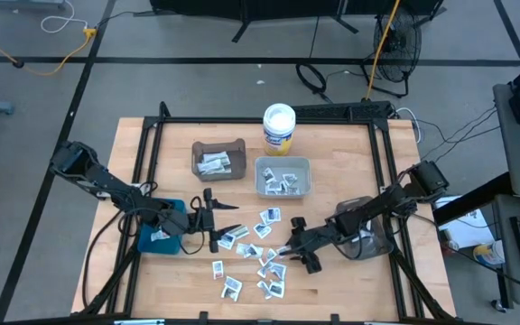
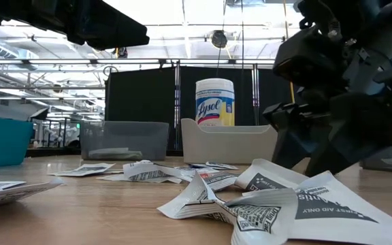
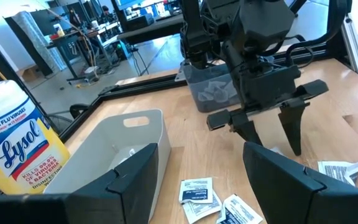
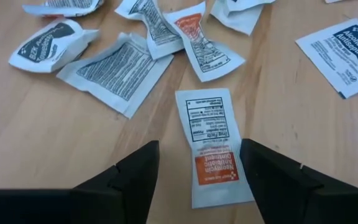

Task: Pick & Place First Aid Supplies
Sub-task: Move the orange ointment pack to the center of the table

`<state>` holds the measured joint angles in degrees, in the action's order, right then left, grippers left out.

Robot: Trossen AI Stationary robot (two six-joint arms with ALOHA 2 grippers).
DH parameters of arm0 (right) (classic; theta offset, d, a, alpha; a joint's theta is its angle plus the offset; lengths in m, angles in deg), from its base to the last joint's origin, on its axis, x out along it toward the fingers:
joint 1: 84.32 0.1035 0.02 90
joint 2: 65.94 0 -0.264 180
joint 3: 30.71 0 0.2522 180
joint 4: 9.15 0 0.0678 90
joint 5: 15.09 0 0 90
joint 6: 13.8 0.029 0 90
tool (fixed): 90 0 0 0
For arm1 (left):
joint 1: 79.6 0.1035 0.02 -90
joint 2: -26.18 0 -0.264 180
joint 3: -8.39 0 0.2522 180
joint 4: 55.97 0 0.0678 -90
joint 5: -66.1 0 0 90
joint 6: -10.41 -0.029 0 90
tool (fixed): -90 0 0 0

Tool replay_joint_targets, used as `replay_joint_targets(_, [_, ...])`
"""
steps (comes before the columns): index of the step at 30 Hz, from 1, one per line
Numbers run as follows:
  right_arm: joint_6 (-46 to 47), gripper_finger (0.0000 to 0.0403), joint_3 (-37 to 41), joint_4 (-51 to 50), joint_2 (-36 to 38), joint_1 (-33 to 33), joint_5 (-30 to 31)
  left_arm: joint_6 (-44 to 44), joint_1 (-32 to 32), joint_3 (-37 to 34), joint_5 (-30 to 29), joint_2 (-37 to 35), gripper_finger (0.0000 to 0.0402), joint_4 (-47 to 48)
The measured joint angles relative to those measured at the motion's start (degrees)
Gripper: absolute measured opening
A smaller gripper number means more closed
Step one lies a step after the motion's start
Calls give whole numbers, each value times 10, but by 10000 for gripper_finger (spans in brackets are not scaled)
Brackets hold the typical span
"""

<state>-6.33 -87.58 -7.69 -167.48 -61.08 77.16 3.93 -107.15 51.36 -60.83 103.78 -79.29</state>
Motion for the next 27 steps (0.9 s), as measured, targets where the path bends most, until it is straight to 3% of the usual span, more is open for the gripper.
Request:
replay_joint_targets(16, [10,113,0,-31,-1,0,23,1,0,0,0,0,241,0])
replay_joint_targets(27, [5,65,1,-30,-2,0,22,1,0,0,0,0,241,0])
